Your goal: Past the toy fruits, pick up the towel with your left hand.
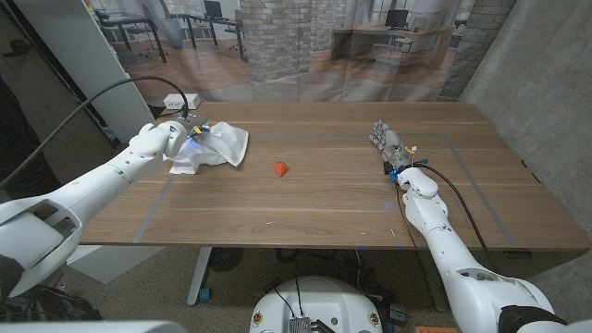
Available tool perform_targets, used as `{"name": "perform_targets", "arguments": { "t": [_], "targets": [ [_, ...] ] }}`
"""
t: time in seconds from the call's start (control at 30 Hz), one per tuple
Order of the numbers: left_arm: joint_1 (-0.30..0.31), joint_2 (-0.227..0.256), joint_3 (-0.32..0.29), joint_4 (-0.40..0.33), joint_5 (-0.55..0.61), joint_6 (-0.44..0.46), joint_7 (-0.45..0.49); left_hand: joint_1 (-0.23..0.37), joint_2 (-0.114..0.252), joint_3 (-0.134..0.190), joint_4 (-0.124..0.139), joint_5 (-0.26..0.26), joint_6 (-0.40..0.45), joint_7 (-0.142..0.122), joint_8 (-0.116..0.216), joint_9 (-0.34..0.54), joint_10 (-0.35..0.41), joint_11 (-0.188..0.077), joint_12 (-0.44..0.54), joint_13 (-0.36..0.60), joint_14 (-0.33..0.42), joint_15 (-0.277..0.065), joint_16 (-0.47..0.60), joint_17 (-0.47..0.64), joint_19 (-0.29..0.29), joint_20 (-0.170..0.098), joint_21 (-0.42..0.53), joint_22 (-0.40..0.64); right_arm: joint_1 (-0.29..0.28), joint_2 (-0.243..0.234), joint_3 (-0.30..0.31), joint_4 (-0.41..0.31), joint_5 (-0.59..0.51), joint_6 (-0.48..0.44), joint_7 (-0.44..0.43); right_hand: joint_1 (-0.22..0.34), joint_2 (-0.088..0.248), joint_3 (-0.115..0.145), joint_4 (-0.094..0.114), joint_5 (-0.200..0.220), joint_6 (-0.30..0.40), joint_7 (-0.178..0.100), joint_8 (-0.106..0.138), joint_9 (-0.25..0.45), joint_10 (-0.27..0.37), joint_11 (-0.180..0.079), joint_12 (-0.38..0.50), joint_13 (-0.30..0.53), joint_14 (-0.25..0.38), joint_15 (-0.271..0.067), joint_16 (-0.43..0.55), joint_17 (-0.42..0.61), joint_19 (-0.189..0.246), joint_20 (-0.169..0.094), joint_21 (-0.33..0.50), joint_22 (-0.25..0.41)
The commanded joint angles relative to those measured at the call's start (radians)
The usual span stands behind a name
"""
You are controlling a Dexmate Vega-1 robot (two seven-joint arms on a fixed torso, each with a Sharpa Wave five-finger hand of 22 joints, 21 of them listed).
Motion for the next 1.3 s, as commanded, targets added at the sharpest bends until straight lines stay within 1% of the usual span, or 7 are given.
{"name": "perform_targets", "arguments": {
  "t": [0.03, 0.2, 0.23, 0.33, 0.37, 0.7, 1.3],
  "targets": [
    [0.032, 0.003, -0.022, -0.002, -0.019, -0.003, 0.185, 0.015, 0.011, 0.001, 0.004, 0.008, 0.063, 0.015, 0.027, 0.003, 0.071, -0.008, 0.030, 0.082, 0.057, -0.004, 0.018, 0.028, 0.021, -0.028, 0.060, 0.007, 0.010, 0.001, -0.002, 0.016, -0.002, 0.004, -0.001, -0.004, -0.003, 0.004, -0.005, 0.007, 0.008, 0.001, 0.001, 0.005, 0.001, 0.004, 0.002, 0.002, 0.005, 0.001, -0.001, 0.002, 0.008, 0.001, 0.000, 0.002],
    [0.051, 0.011, -0.043, -0.035, -0.038, 0.006, 0.201, 0.014, 0.005, 0.002, 0.003, 0.012, 0.077, 0.022, 0.033, 0.002, 0.085, 0.003, 0.037, 0.097, 0.077, -0.004, 0.024, 0.042, 0.027, -0.038, 0.087, 0.007, 0.013, 0.002, -0.001, 0.022, -0.001, 0.008, 0.000, -0.005, -0.003, 0.004, -0.005, 0.007, 0.009, 0.001, 0.001, 0.005, 0.002, 0.004, 0.002, 0.002, 0.005, 0.000, -0.001, 0.002, 0.008, 0.001, 0.000, 0.002],
    [0.051, 0.011, -0.043, -0.035, -0.038, 0.007, 0.201, 0.014, 0.004, 0.002, 0.002, 0.012, 0.082, 0.024, 0.034, 0.002, 0.087, 0.002, 0.038, 0.100, 0.079, -0.004, 0.025, 0.044, 0.027, -0.039, 0.091, 0.007, 0.013, 0.002, -0.001, 0.022, -0.001, 0.008, 0.000, -0.005, -0.003, 0.004, -0.005, 0.007, 0.009, 0.001, 0.001, 0.005, 0.002, 0.004, 0.002, 0.002, 0.005, 0.000, -0.001, 0.002, 0.008, 0.001, 0.000, 0.002],
    [0.066, 0.019, -0.063, -0.067, -0.052, 0.015, 0.207, 0.015, 0.002, 0.002, 0.001, 0.014, 0.088, 0.026, 0.037, 0.001, 0.092, -0.002, 0.040, 0.105, 0.084, -0.003, 0.027, 0.048, 0.027, -0.041, 0.098, 0.007, 0.014, 0.002, -0.001, 0.025, 0.000, 0.011, 0.003, -0.005, -0.004, 0.004, -0.005, 0.006, 0.009, 0.001, 0.001, 0.005, 0.002, 0.004, 0.002, 0.002, 0.006, 0.001, -0.001, 0.002, 0.008, 0.001, 0.000, 0.002],
    [0.070, 0.021, -0.068, -0.076, -0.056, 0.017, 0.207, 0.015, 0.000, 0.003, 0.001, 0.015, 0.088, 0.026, 0.037, 0.001, 0.094, 0.003, 0.041, 0.108, 0.087, -0.003, 0.028, 0.052, 0.025, -0.042, 0.103, 0.007, 0.014, 0.002, -0.001, 0.026, 0.001, 0.013, 0.004, -0.006, -0.004, 0.004, -0.005, 0.006, 0.010, 0.001, 0.001, 0.005, 0.001, 0.004, 0.002, 0.002, 0.006, 0.001, -0.001, 0.002, 0.008, 0.001, 0.000, 0.002],
    [0.103, 0.037, -0.116, -0.146, -0.078, 0.021, 0.223, 0.014, -0.005, 0.005, 0.000, 0.021, 0.095, 0.034, 0.040, 0.000, 0.100, 0.001, 0.043, 0.125, 0.096, -0.002, 0.029, 0.066, 0.020, -0.045, 0.127, 0.005, 0.007, 0.002, 0.001, 0.016, 0.003, 0.011, 0.005, -0.006, -0.004, 0.004, -0.006, 0.007, 0.008, 0.001, 0.000, 0.005, 0.002, 0.004, 0.001, 0.002, 0.006, 0.001, -0.001, 0.002, 0.009, 0.002, -0.001, 0.002],
    [0.137, 0.044, -0.166, -0.212, -0.072, 0.022, 0.261, 0.013, -0.012, 0.012, 0.000, 0.031, 0.097, 0.045, 0.040, 0.000, 0.109, 0.009, 0.044, 0.152, 0.106, -0.001, 0.033, 0.094, 0.005, -0.048, 0.166, -0.001, -0.016, 0.002, 0.005, -0.017, 0.009, 0.006, 0.003, -0.006, -0.004, 0.004, -0.008, 0.007, 0.009, 0.002, 0.000, 0.005, 0.002, 0.004, 0.001, 0.002, 0.005, 0.001, -0.002, 0.002, 0.009, 0.001, -0.001, 0.002]
  ]
}}
